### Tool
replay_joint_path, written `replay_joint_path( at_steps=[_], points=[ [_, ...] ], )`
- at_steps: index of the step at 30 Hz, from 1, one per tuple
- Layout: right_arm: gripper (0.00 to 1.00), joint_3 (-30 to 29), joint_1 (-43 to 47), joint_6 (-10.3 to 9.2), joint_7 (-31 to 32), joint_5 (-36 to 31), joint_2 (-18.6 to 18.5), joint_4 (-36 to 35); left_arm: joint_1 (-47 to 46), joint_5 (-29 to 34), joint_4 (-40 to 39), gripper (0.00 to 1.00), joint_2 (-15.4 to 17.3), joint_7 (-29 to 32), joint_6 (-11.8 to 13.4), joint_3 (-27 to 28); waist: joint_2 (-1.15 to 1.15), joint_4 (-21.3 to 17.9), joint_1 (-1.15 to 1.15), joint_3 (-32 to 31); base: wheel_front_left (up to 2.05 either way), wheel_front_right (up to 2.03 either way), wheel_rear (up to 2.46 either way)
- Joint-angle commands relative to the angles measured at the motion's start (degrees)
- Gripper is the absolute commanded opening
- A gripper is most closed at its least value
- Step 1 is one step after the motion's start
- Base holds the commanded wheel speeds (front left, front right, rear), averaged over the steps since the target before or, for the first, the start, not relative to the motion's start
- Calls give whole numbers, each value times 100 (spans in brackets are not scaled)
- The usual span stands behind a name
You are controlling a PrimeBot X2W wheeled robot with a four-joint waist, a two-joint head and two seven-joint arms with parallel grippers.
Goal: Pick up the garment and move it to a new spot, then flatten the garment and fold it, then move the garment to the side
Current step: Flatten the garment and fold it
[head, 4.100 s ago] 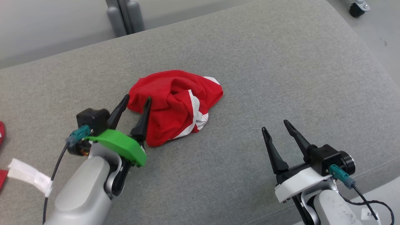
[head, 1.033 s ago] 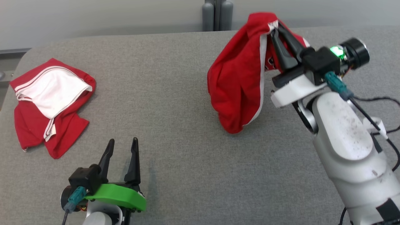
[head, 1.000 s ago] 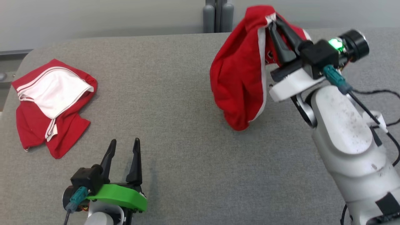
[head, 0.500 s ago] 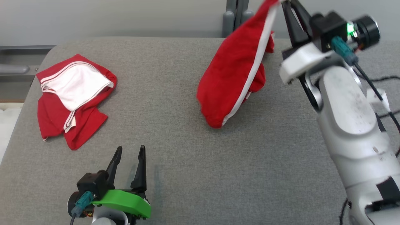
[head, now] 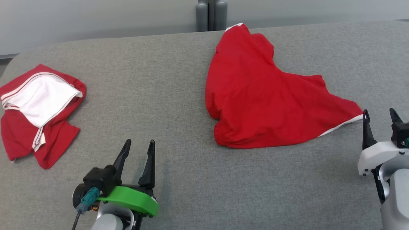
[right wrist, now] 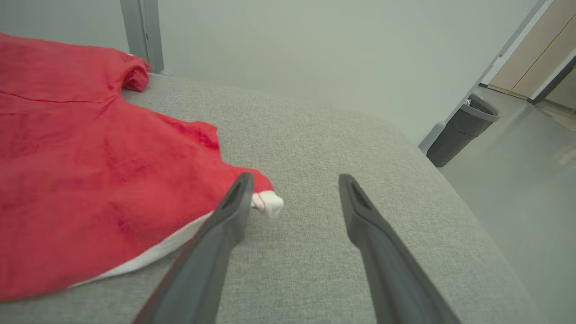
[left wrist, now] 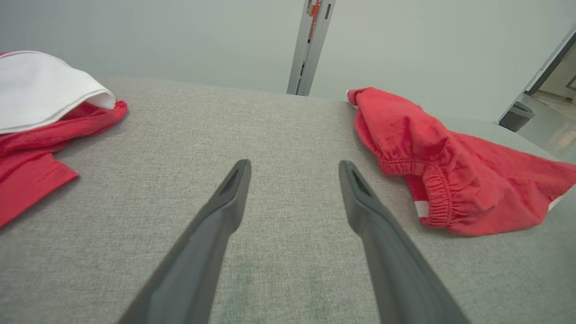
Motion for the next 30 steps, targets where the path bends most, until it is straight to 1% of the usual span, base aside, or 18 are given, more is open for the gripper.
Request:
replay_joint_path(
  at_steps=[1,3,5,9,13,16,21,25,27,30],
  points=[
    [100,-51,153,-9,-2,-41,70,-141,-91,-58,-12,100,56,-5,-18,-42,0,-151,0,70,0,0,0],
    [100,-113,270,-9,-1,-35,174,-411,-118,-82,-18,100,69,-5,-18,-175,0,-210,0,86,0,0,0],
    [100,-43,356,-9,-1,3,290,-713,-154,-94,-51,100,108,-5,-18,-320,0,-272,0,125,0,0,0],
    [100,252,422,-9,-1,118,482,-1337,-307,-166,-69,100,194,-4,-18,-667,0,-434,0,317,0,0,0],
    [100,614,309,-8,-2,262,571,-1782,-554,-306,-88,100,293,-4,-18,-1014,0,-596,0,591,0,0,0],
    [100,915,211,-8,-1,479,581,-1942,-748,-574,-117,100,403,-5,-18,-1338,0,-729,0,814,0,0,0],
    [100,1297,68,-9,-1,917,577,-2185,-1028,-1080,-68,100,719,-5,-18,-2031,0,-948,0,1098,0,0,0],
    [100,1500,14,-8,-1,1057,581,-2291,-1158,-1427,31,100,896,-4,-18,-2280,0,-1110,0,1257,0,0,0],
    [100,1577,-1,-8,-1,1117,580,-2331,-1233,-1604,-23,100,996,-4,-18,-2509,0,-1189,0,1330,0,0,0],
    [100,1668,-18,-8,-1,1173,585,-2359,-1313,-1779,-25,100,1166,-5,-18,-2624,0,-1286,0,1405,0,0,0]
  ],
)
